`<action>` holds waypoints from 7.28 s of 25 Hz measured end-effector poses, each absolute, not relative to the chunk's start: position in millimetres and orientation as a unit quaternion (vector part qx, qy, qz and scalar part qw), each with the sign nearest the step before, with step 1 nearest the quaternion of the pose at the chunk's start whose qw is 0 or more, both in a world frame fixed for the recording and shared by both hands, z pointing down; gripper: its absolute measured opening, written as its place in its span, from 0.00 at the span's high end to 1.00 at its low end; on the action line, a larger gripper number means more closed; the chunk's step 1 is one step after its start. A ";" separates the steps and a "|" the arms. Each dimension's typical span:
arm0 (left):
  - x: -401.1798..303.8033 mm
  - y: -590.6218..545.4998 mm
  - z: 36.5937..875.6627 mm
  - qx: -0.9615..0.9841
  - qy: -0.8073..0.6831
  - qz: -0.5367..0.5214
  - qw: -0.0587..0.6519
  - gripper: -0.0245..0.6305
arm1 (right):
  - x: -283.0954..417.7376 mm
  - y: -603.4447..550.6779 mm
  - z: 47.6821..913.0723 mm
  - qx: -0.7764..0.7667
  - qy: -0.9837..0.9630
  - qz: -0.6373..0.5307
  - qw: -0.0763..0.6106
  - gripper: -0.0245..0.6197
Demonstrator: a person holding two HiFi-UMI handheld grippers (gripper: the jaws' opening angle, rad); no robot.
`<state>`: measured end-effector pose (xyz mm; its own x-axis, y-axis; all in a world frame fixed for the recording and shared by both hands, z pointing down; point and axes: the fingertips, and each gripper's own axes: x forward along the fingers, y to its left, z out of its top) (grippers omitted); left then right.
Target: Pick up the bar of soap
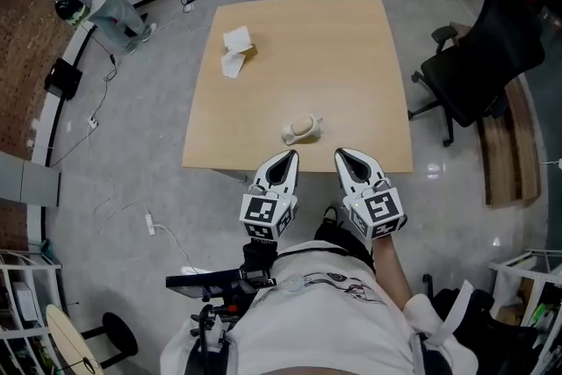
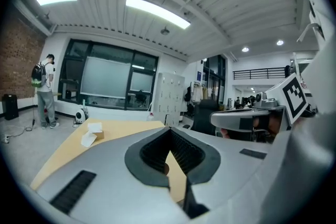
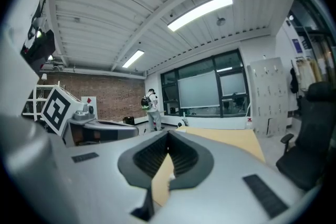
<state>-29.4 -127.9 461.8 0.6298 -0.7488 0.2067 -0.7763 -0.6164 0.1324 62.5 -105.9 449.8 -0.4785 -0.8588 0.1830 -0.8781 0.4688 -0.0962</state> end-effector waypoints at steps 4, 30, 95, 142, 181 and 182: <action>-7.5 -147.2 472.8 0.899 -0.415 0.086 0.113 0.96 | 78.2 -125.2 453.4 0.504 -0.856 0.098 0.052 0.96; -30.3 -281.2 656.2 0.873 -0.374 0.280 0.140 0.96 | 111.8 -185.1 525.9 0.517 -0.822 0.202 0.129 0.96; -10.1 -310.9 643.1 0.919 -0.291 0.218 0.154 0.56 | 89.4 -206.1 555.8 0.516 -0.813 0.224 0.150 0.96; -59.4 -291.1 373.0 0.893 -0.449 -0.028 0.008 0.56 | 82.8 -273.9 372.2 0.578 -0.816 -0.010 -0.015 0.96; -44.7 -284.6 381.6 0.897 -0.441 -0.019 0.025 0.56 | 82.2 -262.7 380.8 0.568 -0.823 -0.015 0.011 0.96; -44.7 -284.2 381.7 0.897 -0.442 -0.017 0.026 0.56 | 82.5 -262.4 380.9 0.568 -0.823 -0.015 0.011 0.96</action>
<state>-44.7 -284.2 381.7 0.6094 -0.7928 -0.0086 -0.7910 -0.6087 0.0612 82.5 -262.4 380.9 -0.3539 -0.9353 0.0016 -0.9346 0.3537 0.0373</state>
